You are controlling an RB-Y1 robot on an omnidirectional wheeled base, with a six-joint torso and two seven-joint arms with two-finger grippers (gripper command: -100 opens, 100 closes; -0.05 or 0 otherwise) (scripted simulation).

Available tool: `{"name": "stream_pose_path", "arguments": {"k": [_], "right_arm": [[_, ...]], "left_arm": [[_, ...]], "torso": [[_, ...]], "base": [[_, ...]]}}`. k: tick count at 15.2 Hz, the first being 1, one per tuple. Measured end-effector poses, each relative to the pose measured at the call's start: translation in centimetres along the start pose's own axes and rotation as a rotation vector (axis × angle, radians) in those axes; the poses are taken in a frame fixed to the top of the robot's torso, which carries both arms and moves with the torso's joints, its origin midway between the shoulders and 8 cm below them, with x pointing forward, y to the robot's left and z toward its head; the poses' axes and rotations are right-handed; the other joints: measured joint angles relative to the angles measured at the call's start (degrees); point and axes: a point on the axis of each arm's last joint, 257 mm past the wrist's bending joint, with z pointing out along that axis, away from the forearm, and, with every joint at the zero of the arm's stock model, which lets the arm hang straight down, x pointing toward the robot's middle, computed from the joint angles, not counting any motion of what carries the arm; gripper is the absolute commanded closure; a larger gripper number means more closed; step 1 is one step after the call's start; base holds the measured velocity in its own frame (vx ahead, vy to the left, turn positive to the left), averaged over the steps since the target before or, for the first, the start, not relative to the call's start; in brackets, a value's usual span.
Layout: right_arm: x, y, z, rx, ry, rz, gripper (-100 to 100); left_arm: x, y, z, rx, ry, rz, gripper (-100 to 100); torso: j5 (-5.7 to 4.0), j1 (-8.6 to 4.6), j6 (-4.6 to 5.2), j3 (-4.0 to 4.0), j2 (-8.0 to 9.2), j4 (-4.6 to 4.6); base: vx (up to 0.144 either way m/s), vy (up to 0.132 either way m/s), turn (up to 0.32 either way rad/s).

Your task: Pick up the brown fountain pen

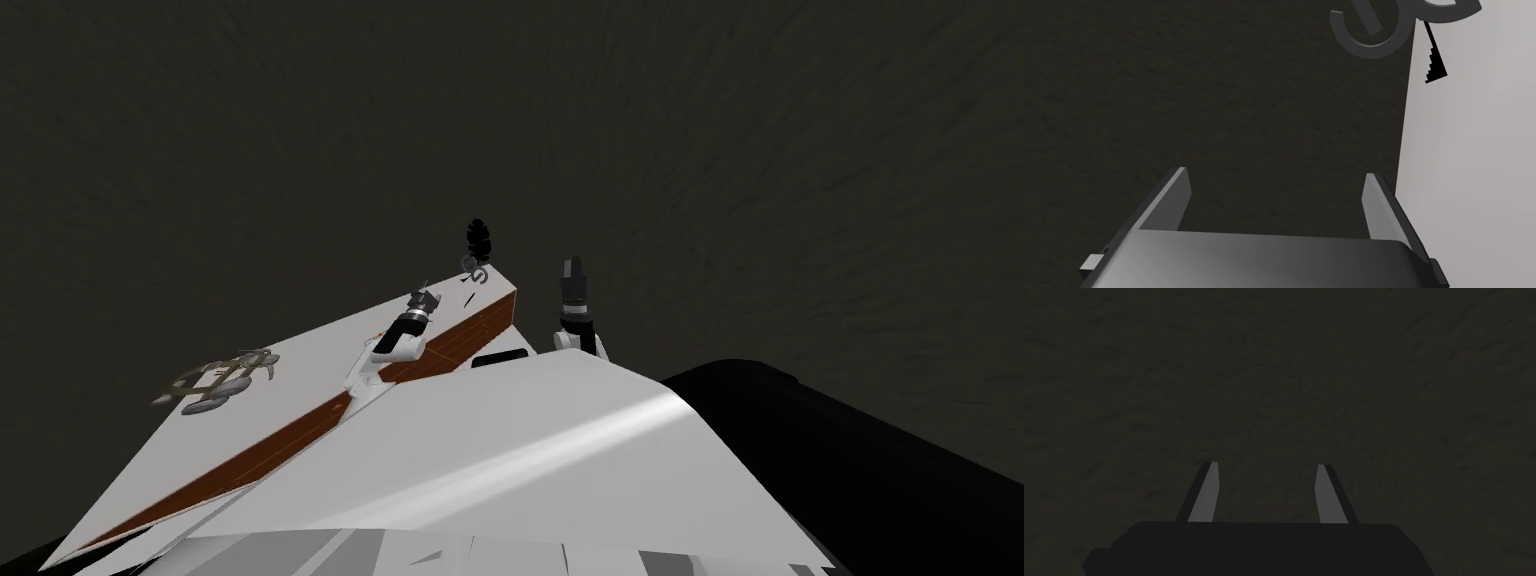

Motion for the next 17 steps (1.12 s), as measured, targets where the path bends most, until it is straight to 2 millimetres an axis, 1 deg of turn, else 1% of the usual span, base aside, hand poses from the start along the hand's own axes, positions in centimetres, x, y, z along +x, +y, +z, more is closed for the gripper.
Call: {"name": "stream_pose_path", "arguments": {"k": [2, 3, 5, 7, 9, 11, 17], "right_arm": [[0.0, 0.0, 0.0, 0.000, 0.000, 0.000, 0], [0.0, 0.0, 0.0, 0.000, 0.000, 0.000, 0], [0.0, 0.0, 0.0, 0.000, 0.000, 0.000, 0], [0.0, 0.0, 0.0, 0.000, 0.000, 0.000, 0], [0.0, 0.0, 0.0, 0.000, 0.000, 0.000, 0], [0.0, 0.0, 0.0, 0.000, 0.000, 0.000, 0], [0.0, 0.0, 0.0, 0.000, 0.000, 0.000, 0]], "left_arm": [[-0.6, 1.6, 0.5, -0.051, -0.015, -0.046, -100], [-0.9, 2.1, 0.6, -0.068, -0.021, -0.062, -100], [-2.0, 3.5, 1.1, -0.116, -0.040, -0.106, -100], [-2.5, 4.6, 1.5, -0.155, -0.058, -0.145, -100], [-3.2, 5.9, 1.6, -0.200, -0.080, -0.185, -100], [-4.5, 7.3, 1.9, -0.247, -0.106, -0.230, -100], [-6.5, 10.8, 2.2, -0.366, -0.190, -0.358, -100]], "torso": [[0.00, -0.02, 0.02, -0.01, -0.01, 0.00], [0.00, -0.01, 0.00, 0.00, 0.00, 0.00], [-0.01, -0.02, 0.02, -0.01, -0.02, 0.00], [0.00, -0.03, 0.03, 0.00, 0.00, 0.00], [-0.01, -0.03, 0.00, 0.00, 0.00, 0.00], [-0.01, -0.02, 0.02, -0.01, -0.01, 0.00], [-0.01, -0.04, 0.03, 0.00, -0.01, 0.00]], "base": [[0.020, 0.008, -0.118], [0.021, 0.003, -0.152], [0.019, 0.007, -0.115], [0.019, 0.002, -0.161], [0.019, 0.004, -0.115], [0.018, 0.006, -0.114], [0.017, 0.005, -0.142]]}}
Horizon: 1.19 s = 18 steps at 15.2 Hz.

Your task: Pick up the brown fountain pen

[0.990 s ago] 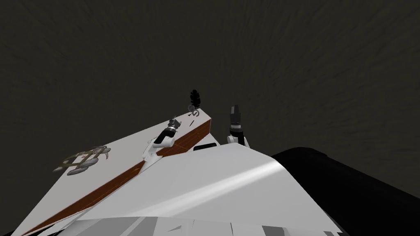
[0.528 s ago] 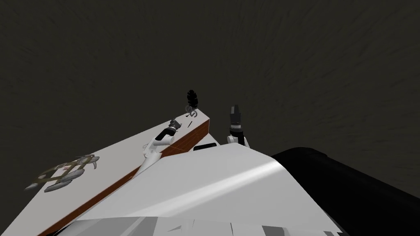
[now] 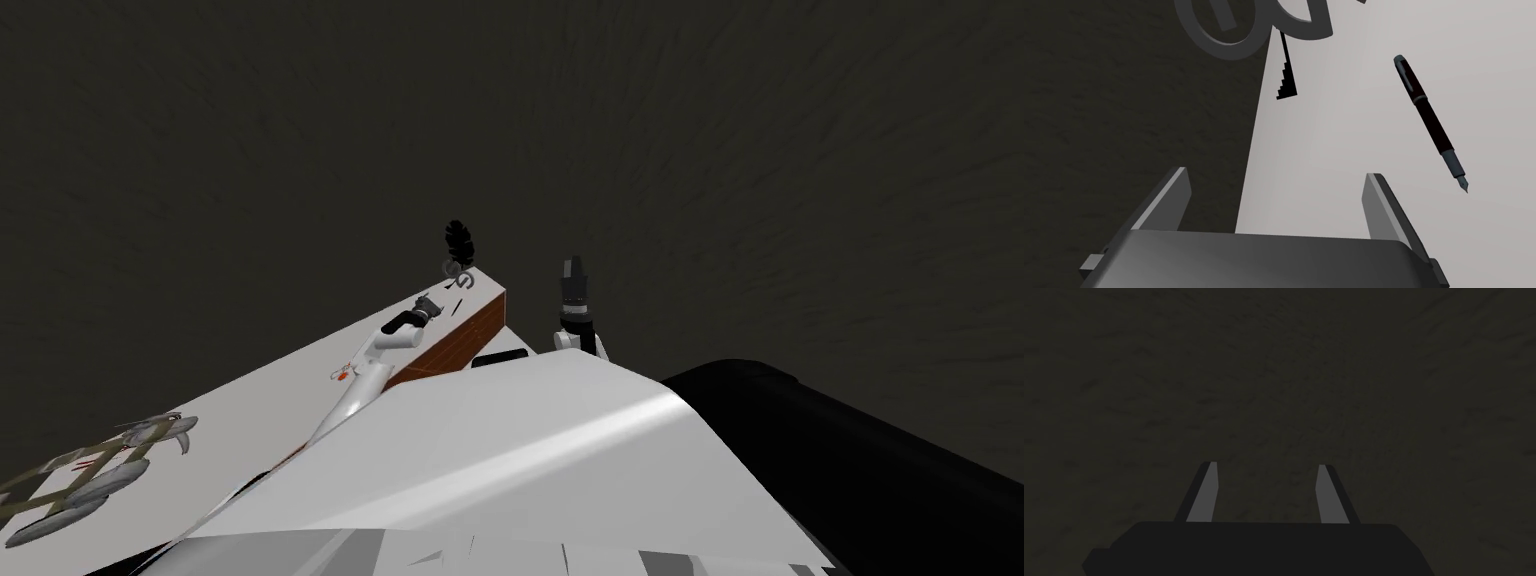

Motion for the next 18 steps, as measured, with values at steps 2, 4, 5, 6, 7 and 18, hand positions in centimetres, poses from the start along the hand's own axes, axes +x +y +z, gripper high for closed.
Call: {"name": "stream_pose_path", "arguments": {"k": [2, 4, 5, 6, 7, 18], "right_arm": [[0.0, 0.0, 0.0, 0.000, 0.000, 0.000, 0], [0.0, 0.0, 0.0, 0.000, 0.000, 0.000, 0], [0.0, 0.0, 0.0, 0.000, 0.000, 0.000, 0], [0.0, 0.0, 0.0, 0.000, 0.000, 0.000, 0], [0.0, 0.0, 0.0, 0.000, 0.000, 0.000, 0], [0.0, 0.0, 0.0, 0.000, 0.000, 0.000, 0]], "left_arm": [[-1.1, 0.6, 0.3, -0.036, -0.030, -0.041, -100], [-2.0, 1.4, 0.6, -0.072, -0.061, -0.086, -100], [-2.6, 1.7, 0.8, -0.090, -0.078, -0.109, -100], [-3.1, 2.0, 1.0, -0.111, -0.097, -0.136, -100], [-3.5, 2.4, 1.2, -0.126, -0.113, -0.154, -100], [-9.2, 6.1, 1.5, -0.293, -0.325, -0.407, -100]], "torso": [[-0.01, -0.01, -0.01, 0.01, 0.01, 0.00], [0.00, 0.00, -0.03, 0.01, 0.02, 0.00], [-0.01, -0.01, 0.00, 0.01, 0.01, 0.01], [0.00, 0.00, 0.00, 0.00, 0.01, 0.00], [0.00, 0.00, -0.04, 0.01, 0.02, 0.00], [0.00, 0.02, -0.02, 0.00, 0.01, 0.00]], "base": [[0.018, 0.001, -0.165], [0.015, 0.005, -0.122], [0.018, 0.006, -0.179], [0.014, 0.007, -0.060], [0.017, 0.004, -0.138], [0.018, 0.010, -0.126]]}}
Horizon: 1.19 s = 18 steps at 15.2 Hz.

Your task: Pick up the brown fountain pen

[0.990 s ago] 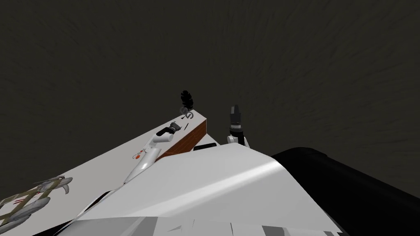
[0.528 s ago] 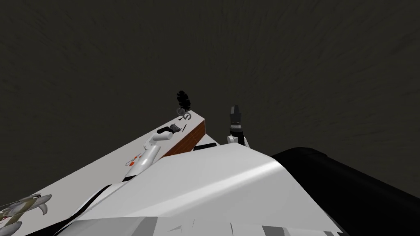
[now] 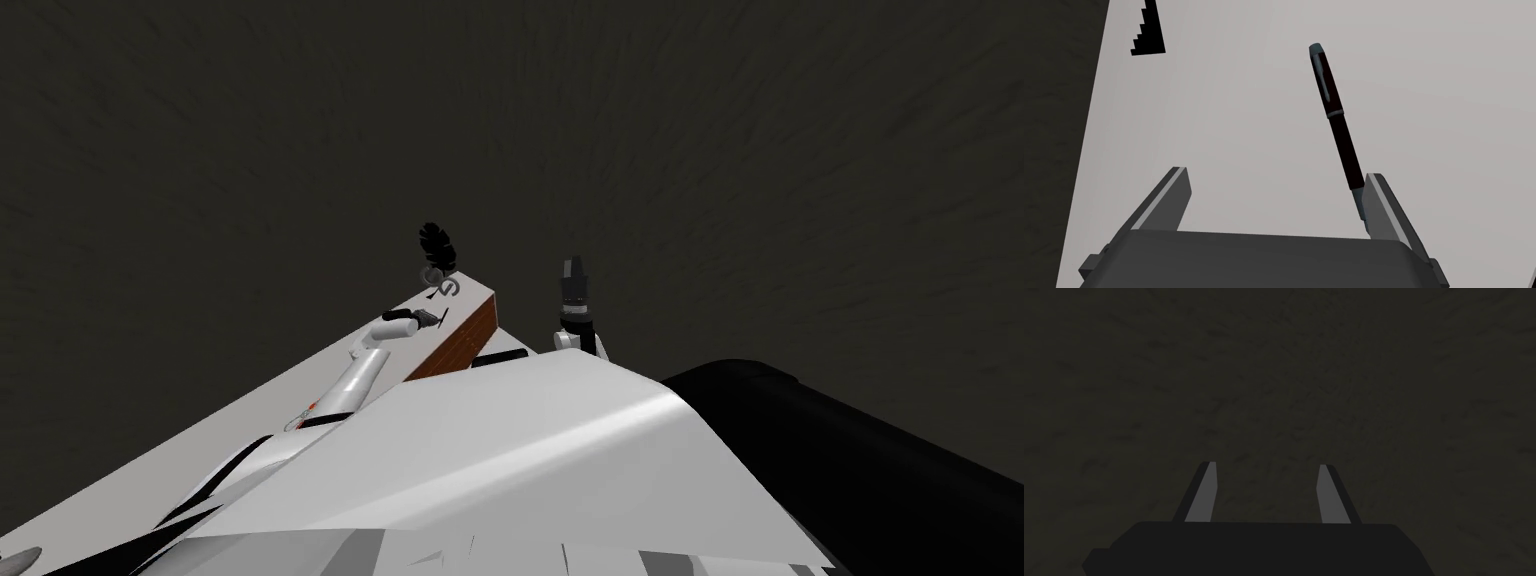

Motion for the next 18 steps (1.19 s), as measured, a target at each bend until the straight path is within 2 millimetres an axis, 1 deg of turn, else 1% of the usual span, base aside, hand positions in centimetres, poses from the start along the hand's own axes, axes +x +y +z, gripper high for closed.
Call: {"name": "stream_pose_path", "arguments": {"k": [7, 14, 18], "right_arm": [[0.0, 0.0, 0.0, 0.000, 0.000, 0.000, 0], [0.0, 0.0, 0.0, 0.000, 0.000, 0.000, 0], [0.0, 0.0, 0.0, 0.000, 0.000, 0.000, 0]], "left_arm": [[-3.1, 0.6, 0.7, -0.079, -0.134, -0.162, -100], [-6.5, 1.4, 0.3, -0.149, -0.282, -0.336, -100], [-8.0, 2.0, 0.0, -0.184, -0.369, -0.438, -100]], "torso": [[0.00, 0.00, 0.02, -0.01, -0.02, 0.00], [-0.01, -0.01, 0.00, 0.00, -0.01, 0.00], [-0.01, -0.04, 0.00, 0.00, 0.00, 0.00]], "base": [[0.020, 0.013, -0.143], [0.019, 0.013, -0.132], [0.017, 0.009, -0.116]]}}
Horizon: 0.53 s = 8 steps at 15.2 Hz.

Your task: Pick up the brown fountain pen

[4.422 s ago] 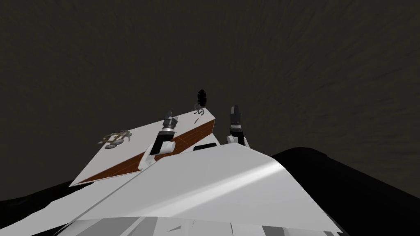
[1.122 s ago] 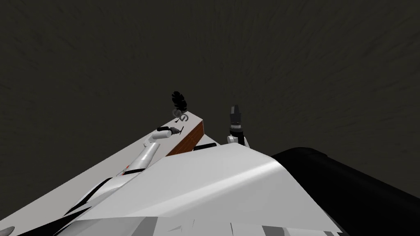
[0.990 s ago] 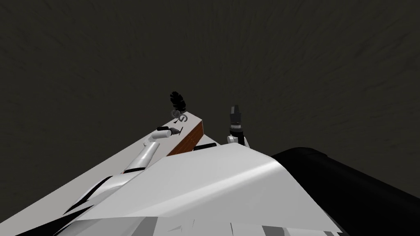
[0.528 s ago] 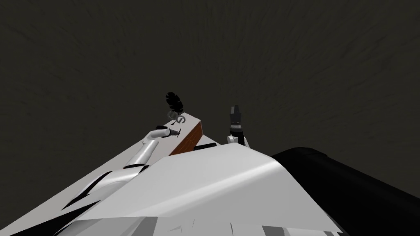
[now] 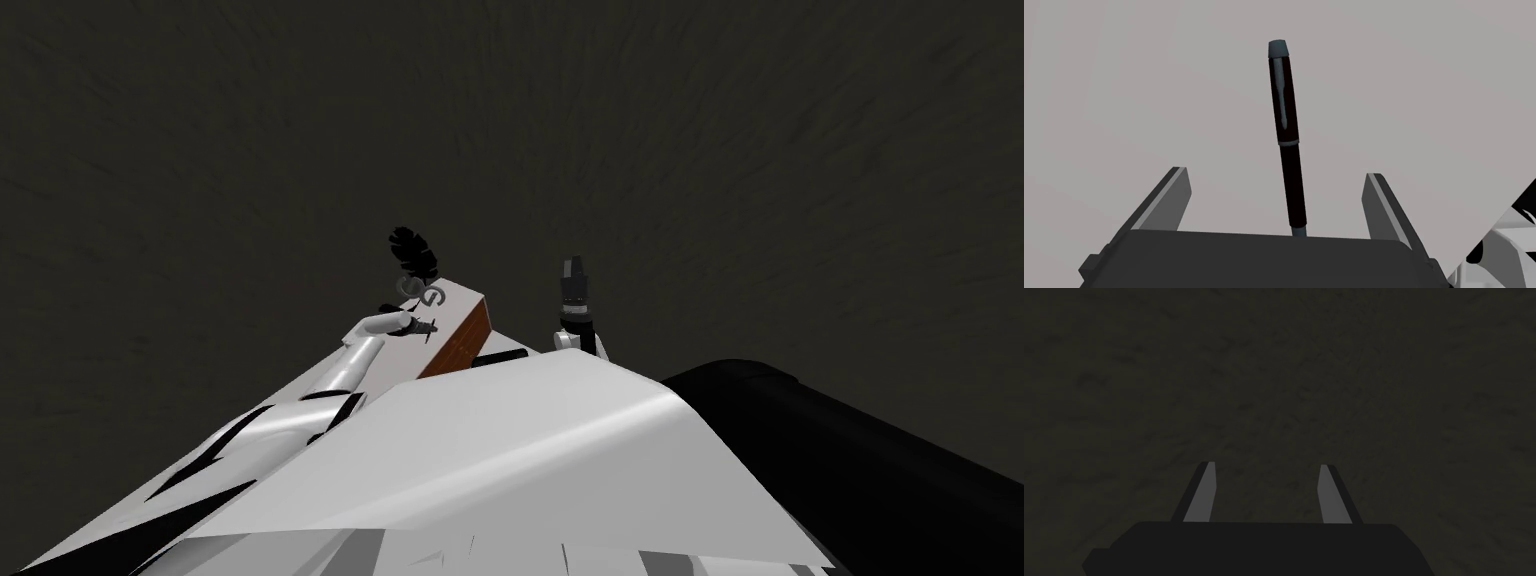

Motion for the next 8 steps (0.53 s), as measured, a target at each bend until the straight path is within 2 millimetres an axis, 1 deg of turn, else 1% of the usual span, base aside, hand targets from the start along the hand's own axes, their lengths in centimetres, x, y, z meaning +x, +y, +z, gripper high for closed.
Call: {"name": "stream_pose_path", "arguments": {"k": [3, 7, 8], "right_arm": [[0.0, 0.0, 0.0, 0.000, 0.000, 0.000, 0], [0.0, 0.0, 0.0, 0.000, 0.000, 0.000, 0], [0.0, 0.0, 0.0, 0.000, 0.000, 0.000, 0]], "left_arm": [[-1.1, -0.1, -0.1, -0.022, -0.062, -0.074, -100], [-2.7, -0.4, -0.3, -0.045, -0.133, -0.160, -100], [-3.0, -0.4, -0.4, -0.050, -0.149, -0.179, -100]], "torso": [[0.00, 0.01, 0.01, 0.00, 0.00, 0.00], [0.00, 0.02, -0.01, 0.01, 0.01, 0.00], [0.00, 0.03, -0.02, 0.00, 0.01, 0.00]], "base": [[0.018, 0.014, -0.136], [0.016, 0.014, -0.099], [0.012, 0.013, -0.034]]}}
